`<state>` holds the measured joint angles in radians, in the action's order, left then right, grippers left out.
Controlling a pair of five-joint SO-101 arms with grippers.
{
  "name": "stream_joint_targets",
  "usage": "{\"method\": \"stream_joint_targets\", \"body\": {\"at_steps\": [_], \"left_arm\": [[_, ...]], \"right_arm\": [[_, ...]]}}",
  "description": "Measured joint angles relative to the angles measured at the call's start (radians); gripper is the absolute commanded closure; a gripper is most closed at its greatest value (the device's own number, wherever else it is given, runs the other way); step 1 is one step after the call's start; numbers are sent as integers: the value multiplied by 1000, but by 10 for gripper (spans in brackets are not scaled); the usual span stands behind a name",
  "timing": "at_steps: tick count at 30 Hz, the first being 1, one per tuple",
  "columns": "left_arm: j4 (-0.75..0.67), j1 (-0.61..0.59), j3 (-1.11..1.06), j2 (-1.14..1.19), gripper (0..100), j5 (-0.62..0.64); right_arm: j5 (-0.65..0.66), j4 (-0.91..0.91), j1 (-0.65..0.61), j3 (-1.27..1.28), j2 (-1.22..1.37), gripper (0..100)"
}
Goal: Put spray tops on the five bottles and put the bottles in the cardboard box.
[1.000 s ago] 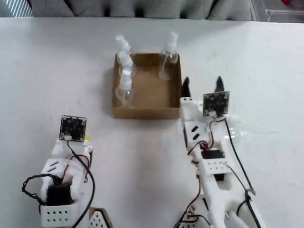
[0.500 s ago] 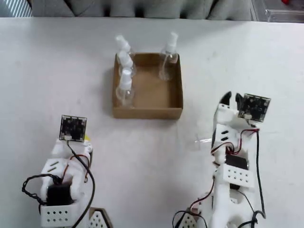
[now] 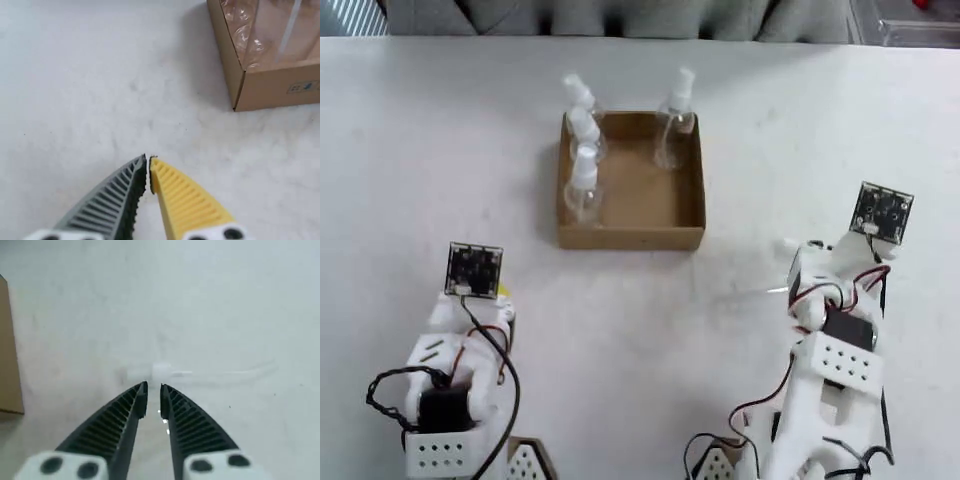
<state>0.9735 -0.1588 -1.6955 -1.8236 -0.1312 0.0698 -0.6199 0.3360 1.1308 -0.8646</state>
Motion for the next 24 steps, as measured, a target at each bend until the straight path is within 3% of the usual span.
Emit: {"method": "stream_joint_targets", "body": {"at_steps": [8,15,24], "left_arm": [[0,0,0,0,977,0],[0,0,0,0,977,0],[0,0,0,0,977,0]], "right_arm": [[3,-129,41,-226,219,985],[68,-135,157,-459,631,984],[75,-135,249,-588,891,984]]}}
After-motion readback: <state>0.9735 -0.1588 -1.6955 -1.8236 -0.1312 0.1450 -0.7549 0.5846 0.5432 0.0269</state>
